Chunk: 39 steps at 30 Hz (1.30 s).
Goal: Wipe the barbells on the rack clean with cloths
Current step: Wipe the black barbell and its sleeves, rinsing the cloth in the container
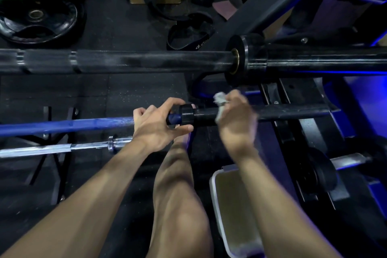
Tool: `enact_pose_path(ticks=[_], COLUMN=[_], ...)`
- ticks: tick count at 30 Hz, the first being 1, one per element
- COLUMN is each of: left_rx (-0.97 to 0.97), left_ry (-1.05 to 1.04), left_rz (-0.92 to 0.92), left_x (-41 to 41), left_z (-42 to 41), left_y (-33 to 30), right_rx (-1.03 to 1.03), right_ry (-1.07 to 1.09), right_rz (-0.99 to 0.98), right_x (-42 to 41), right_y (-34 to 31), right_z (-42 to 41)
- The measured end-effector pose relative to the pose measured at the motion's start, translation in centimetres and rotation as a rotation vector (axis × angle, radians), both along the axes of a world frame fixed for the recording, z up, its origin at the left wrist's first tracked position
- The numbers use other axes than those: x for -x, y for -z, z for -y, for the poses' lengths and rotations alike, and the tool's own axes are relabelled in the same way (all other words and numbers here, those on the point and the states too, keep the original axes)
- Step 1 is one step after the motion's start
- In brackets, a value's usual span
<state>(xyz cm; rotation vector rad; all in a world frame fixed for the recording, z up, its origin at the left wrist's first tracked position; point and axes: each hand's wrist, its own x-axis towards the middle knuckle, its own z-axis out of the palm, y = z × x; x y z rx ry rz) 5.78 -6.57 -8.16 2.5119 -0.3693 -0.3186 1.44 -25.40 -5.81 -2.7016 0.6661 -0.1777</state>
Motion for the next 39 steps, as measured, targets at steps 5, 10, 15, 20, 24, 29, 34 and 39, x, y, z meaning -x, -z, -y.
enact_pose_path(ticks=[5, 10, 15, 20, 24, 29, 34, 39], left_rx=[-0.008, -0.004, -0.003, -0.04, -0.048, 0.017, 0.032, 0.028], left_ry=[0.004, 0.0, -0.004, 0.0, -0.009, -0.026, -0.021, -0.012], left_rz=[0.001, 0.014, 0.012, 0.011, -0.015, -0.034, -0.028, -0.045], left_x=[-0.1, 0.0, 0.1, -0.1, -0.1, -0.1, 0.0, -0.1], left_z=[-0.1, -0.1, 0.1, 0.0, -0.1, -0.1, 0.0, -0.1], left_y=[0.3, 0.2, 0.0, 0.5, 0.9, 0.3, 0.0, 0.0], right_rx=[-0.091, -0.49, -0.52, -0.326, -0.369, -0.408, -0.475, -0.392], right_ry=[-0.155, 0.22, 0.118, -0.221, -0.251, -0.295, 0.056, -0.148], right_rz=[-0.009, 0.278, 0.244, 0.062, 0.075, 0.039, 0.169, 0.085], right_x=[-1.0, -1.4, -3.5, -3.8, -1.2, 1.1, -3.0, -1.7], right_y=[0.2, -0.8, 0.1, 0.4, -0.1, -1.7, -2.0, 0.7], right_z=[-3.2, 2.0, 0.7, -2.0, -2.9, -1.1, 0.4, -3.4])
